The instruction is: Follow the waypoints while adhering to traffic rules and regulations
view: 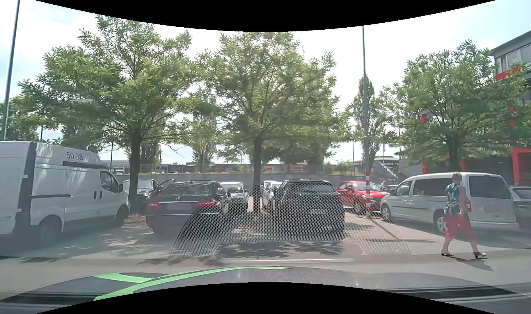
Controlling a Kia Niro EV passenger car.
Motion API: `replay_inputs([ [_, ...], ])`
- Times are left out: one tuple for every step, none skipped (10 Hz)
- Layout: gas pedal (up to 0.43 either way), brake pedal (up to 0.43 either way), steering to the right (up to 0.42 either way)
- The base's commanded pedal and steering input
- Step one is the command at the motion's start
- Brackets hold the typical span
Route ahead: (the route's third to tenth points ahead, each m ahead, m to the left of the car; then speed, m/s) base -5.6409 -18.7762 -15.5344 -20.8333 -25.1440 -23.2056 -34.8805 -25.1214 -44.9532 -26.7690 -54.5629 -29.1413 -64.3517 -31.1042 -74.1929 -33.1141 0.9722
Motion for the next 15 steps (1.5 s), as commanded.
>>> replay_inputs([
  [0.059, 0.000, 0.669],
  [0.059, 0.000, 0.689],
  [0.059, 0.000, 0.706],
  [0.059, 0.000, 0.721],
  [0.059, 0.000, 0.738],
  [0.059, 0.000, 0.753],
  [0.059, 0.000, 0.772],
  [0.059, 0.000, 0.790],
  [0.047, 0.000, 0.805],
  [0.047, 0.000, 0.818],
  [0.047, 0.000, 0.824],
  [0.047, 0.000, 0.827],
  [0.047, 0.000, 0.827],
  [0.047, 0.000, 0.828],
  [0.039, 0.000, 0.830],
])
